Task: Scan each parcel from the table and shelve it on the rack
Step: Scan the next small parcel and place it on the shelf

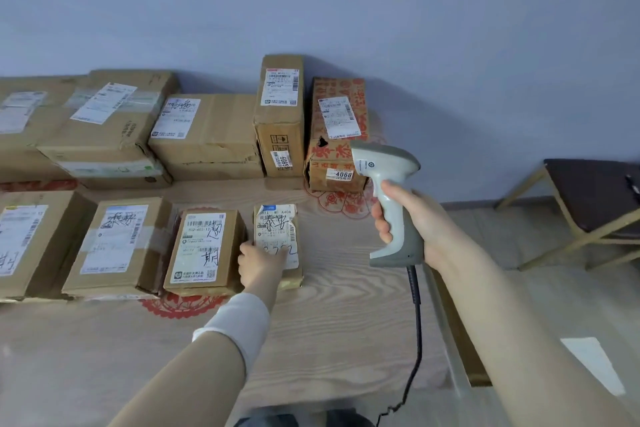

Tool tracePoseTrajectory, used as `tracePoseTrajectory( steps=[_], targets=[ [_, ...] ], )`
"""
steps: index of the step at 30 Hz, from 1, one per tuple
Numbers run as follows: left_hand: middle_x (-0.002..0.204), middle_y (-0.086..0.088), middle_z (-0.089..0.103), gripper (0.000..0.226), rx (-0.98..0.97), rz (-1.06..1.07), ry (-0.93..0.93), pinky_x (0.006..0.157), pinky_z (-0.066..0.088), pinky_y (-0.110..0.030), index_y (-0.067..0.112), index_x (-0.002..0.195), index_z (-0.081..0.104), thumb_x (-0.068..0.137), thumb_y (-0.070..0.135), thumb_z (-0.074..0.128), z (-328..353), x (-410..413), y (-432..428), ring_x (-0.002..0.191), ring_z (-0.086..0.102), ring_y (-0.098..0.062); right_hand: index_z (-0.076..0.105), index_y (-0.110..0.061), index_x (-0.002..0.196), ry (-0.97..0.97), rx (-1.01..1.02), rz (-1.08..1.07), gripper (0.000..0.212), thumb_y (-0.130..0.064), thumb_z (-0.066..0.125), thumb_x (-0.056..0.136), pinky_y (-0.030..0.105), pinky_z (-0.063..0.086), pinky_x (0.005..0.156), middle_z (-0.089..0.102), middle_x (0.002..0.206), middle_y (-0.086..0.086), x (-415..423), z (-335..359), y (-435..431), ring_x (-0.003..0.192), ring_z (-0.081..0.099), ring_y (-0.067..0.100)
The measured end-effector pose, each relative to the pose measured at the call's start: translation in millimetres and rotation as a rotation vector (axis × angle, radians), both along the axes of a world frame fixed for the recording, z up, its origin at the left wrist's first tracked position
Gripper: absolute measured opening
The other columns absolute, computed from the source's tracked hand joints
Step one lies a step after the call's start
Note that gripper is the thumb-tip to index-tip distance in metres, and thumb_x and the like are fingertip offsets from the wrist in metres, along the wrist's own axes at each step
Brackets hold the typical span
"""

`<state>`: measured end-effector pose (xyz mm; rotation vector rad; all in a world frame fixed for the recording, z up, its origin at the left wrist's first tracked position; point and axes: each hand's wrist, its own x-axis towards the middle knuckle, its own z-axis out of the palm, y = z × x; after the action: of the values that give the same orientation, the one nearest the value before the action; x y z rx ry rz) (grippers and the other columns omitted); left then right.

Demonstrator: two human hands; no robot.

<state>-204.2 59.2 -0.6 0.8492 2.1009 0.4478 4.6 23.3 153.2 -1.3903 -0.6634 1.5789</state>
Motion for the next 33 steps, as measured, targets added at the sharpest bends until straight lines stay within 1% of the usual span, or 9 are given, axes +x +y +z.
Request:
tracePoseTrajectory(
  steps=[5, 8, 12, 16, 20, 24, 27, 31, 33],
  targets=[
    [0.14, -0.016, 0.033, 0.089, -0.079, -0.114, 0.234, 0.107, 0.027, -0.043, 0.007, 0.135, 0.031, 0.07, 0.046, 0.078, 13.5, 36.1, -2.6, 0.131, 0.029, -0.033, 0.056, -0.006, 0.087, 0.043, -0.066, 0.062, 0.02, -0.025, 0.058, 0.092, 0.022, 0.04, 0.04, 0.058, 0.063, 0.008, 14.3, -18.0, 13.8, 0.043, 0.047, 0.015],
    [0.14, -0.017, 0.027, 0.091, -0.086, -0.133, 0.236, 0.109, 0.023, -0.041, 0.009, 0.136, 0.028, 0.069, 0.048, 0.078, 9.8, 44.8, -3.5, 0.132, 0.025, -0.033, 0.055, -0.006, 0.087, 0.055, -0.059, 0.092, 0.019, -0.024, 0.057, 0.093, 0.022, 0.04, 0.04, 0.058, 0.062, 0.008, 18.1, -25.5, 19.3, 0.043, 0.047, 0.014],
    [0.143, -0.018, 0.024, 0.096, -0.102, -0.088, 0.045, 0.113, 0.025, -0.044, 0.014, 0.141, 0.016, 0.072, 0.039, 0.078, -2.4, 32.1, -1.9, 0.134, 0.026, -0.033, 0.057, -0.003, 0.084, 0.05, -0.081, 0.108, 0.023, -0.025, 0.058, 0.092, 0.021, 0.04, 0.039, 0.058, 0.06, 0.006, 18.4, -32.6, 22.9, 0.042, 0.047, 0.013],
    [0.139, -0.015, 0.04, 0.094, -0.145, 0.025, -0.255, 0.108, 0.036, -0.046, 0.012, 0.142, 0.013, 0.075, 0.021, 0.078, -5.0, 17.1, -0.8, 0.126, 0.043, -0.032, 0.058, -0.004, 0.084, 0.054, -0.099, 0.13, 0.023, -0.025, 0.058, 0.092, 0.021, 0.041, 0.04, 0.058, 0.062, 0.007, 11.6, -34.0, 24.7, 0.043, 0.047, 0.013],
    [0.136, -0.011, 0.044, 0.112, -0.16, 0.111, -0.347, 0.104, 0.04, -0.049, 0.016, 0.144, 0.013, 0.062, 0.033, 0.087, -4.2, 7.3, -7.0, 0.124, 0.046, -0.031, 0.059, -0.004, 0.079, 0.038, -0.092, 0.159, 0.026, -0.027, 0.059, 0.091, 0.021, 0.041, 0.041, 0.057, 0.065, 0.008, 1.7, -29.5, 25.5, 0.043, 0.048, 0.013],
    [0.129, -0.008, 0.052, 0.11, -0.06, 0.185, -0.473, 0.097, 0.048, -0.044, 0.017, 0.142, 0.023, 0.057, 0.036, 0.089, 6.8, 0.1, -15.9, 0.113, 0.055, -0.027, 0.06, -0.004, 0.07, -0.013, -0.073, 0.155, 0.033, -0.03, 0.06, 0.09, 0.023, 0.042, 0.04, 0.056, 0.063, 0.009, -5.2, -18.4, 18.0, 0.044, 0.048, 0.014],
    [0.129, -0.007, 0.054, 0.11, 0.072, 0.162, -0.585, 0.092, 0.051, -0.041, 0.02, 0.144, 0.024, 0.056, 0.039, 0.089, 35.8, 1.3, -11.1, 0.108, 0.059, -0.026, 0.06, -0.006, 0.07, -0.014, -0.022, 0.126, 0.031, -0.03, 0.061, 0.089, 0.023, 0.042, 0.04, 0.056, 0.063, 0.008, -7.9, 3.8, 13.7, 0.044, 0.048, 0.014],
    [0.124, -0.007, 0.059, 0.091, 0.227, 0.036, -0.66, 0.081, 0.054, -0.035, 0.015, 0.14, 0.031, 0.068, 0.035, 0.083, 85.6, 7.4, 7.0, 0.102, 0.063, -0.022, 0.06, -0.007, 0.09, 0.013, 0.071, 0.069, 0.02, -0.028, 0.059, 0.091, 0.019, 0.041, 0.04, 0.057, 0.062, 0.004, -10.8, 45.9, 12.0, 0.042, 0.048, 0.012],
    [0.121, -0.006, 0.061, 0.092, 0.295, -0.026, -0.697, 0.081, 0.055, -0.035, 0.015, 0.138, 0.034, 0.065, 0.04, 0.085, 110.9, 10.9, 17.1, 0.101, 0.065, -0.02, 0.058, -0.007, 0.093, -0.006, 0.14, 0.062, 0.02, -0.027, 0.058, 0.092, 0.019, 0.041, 0.04, 0.057, 0.059, 0.003, -13.5, 64.9, 12.0, 0.041, 0.047, 0.011]
  ],
)
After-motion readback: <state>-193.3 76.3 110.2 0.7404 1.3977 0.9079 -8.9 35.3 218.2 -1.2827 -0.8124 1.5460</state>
